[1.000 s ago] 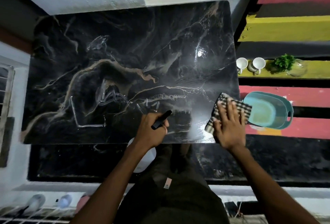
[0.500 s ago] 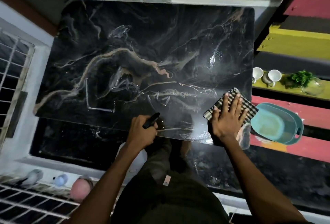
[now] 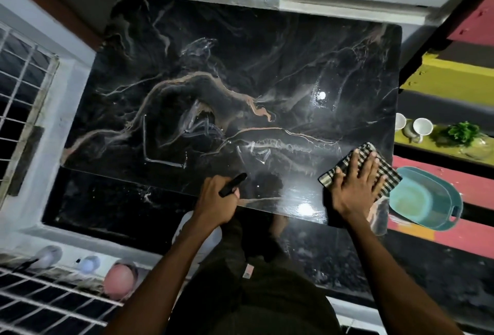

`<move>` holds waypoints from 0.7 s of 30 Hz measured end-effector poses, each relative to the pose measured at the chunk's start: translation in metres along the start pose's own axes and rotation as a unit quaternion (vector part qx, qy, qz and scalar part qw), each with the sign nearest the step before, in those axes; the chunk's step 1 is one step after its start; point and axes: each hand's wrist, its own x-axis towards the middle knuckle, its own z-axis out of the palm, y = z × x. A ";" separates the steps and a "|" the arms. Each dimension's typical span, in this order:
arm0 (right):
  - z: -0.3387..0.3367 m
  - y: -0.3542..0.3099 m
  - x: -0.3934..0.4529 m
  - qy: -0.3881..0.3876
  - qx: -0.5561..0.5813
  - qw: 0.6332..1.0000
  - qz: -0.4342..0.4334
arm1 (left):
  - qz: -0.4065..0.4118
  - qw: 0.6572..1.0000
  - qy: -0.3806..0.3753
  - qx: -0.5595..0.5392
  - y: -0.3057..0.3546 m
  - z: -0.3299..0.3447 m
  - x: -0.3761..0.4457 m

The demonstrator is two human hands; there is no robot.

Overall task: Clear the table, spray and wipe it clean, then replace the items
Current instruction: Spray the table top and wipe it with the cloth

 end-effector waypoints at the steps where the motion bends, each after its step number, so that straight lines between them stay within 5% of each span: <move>1: 0.002 -0.003 0.000 0.002 -0.003 1.000 0.006 | 0.002 1.000 0.001 -0.007 -0.001 -0.004 0.001; 14: 0.026 -0.085 -0.003 0.004 0.001 0.998 0.062 | 0.067 0.996 0.040 -0.035 -0.027 -0.052 0.033; 21: 0.080 -0.251 -0.059 -0.068 -0.007 0.977 -0.202 | 0.112 0.986 0.108 -0.065 -0.050 -0.078 0.041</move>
